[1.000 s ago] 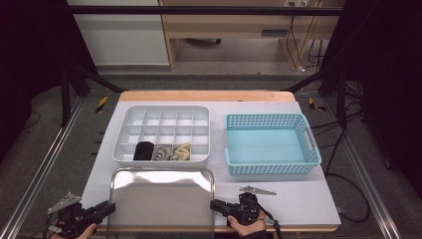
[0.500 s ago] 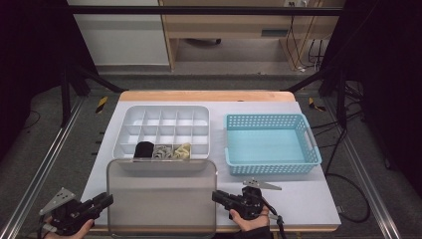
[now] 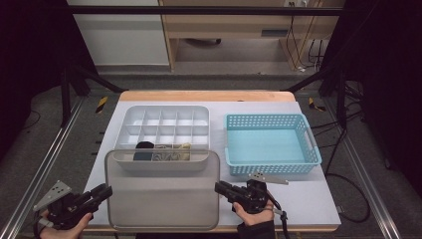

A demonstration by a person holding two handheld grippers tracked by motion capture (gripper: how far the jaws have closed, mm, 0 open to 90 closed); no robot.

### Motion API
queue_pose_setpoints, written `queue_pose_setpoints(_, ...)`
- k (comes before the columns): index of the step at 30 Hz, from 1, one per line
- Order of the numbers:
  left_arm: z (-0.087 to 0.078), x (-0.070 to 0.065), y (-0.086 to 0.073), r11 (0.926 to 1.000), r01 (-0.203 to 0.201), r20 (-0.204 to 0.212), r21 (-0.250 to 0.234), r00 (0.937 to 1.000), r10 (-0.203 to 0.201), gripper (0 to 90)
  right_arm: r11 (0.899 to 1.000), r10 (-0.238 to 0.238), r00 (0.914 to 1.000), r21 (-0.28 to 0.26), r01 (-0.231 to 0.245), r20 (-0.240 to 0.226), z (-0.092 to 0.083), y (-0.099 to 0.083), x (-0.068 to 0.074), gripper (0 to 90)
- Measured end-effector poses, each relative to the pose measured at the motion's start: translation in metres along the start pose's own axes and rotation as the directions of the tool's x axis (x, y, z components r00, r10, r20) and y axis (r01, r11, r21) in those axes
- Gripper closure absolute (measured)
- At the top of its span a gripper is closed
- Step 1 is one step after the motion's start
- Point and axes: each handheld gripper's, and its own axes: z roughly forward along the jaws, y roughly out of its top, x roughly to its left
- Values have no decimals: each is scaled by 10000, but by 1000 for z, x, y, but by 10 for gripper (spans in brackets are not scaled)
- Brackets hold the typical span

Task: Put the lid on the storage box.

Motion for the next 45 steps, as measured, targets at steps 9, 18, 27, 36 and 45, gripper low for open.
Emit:
queue_pose_setpoints(9,2,-4,15,9994,-163,36,-292,9999,164,685,9987,-405,9991,-294,410,145,-4,18,3,745)
queue_pose_setpoints(18,2,-6,39,9964,-366,23,-759,9993,369,687,9928,-1054,9940,-532,1069,308,-5,46,10,733)
queue_pose_setpoints(27,6,-6,65,9911,-621,-103,-1180,9981,613,686,9833,-1520,9876,-950,1552,404,-3,70,15,725)
queue_pose_setpoints(36,12,-3,84,9858,-702,-244,-1525,9974,672,687,9749,-1739,9824,-1289,1816,689,4,92,16,714)
queue_pose_setpoints(45,19,10,106,9852,-694,-302,-1569,9974,655,686,9720,-1768,9810,-1426,1868,796,18,114,20,712)
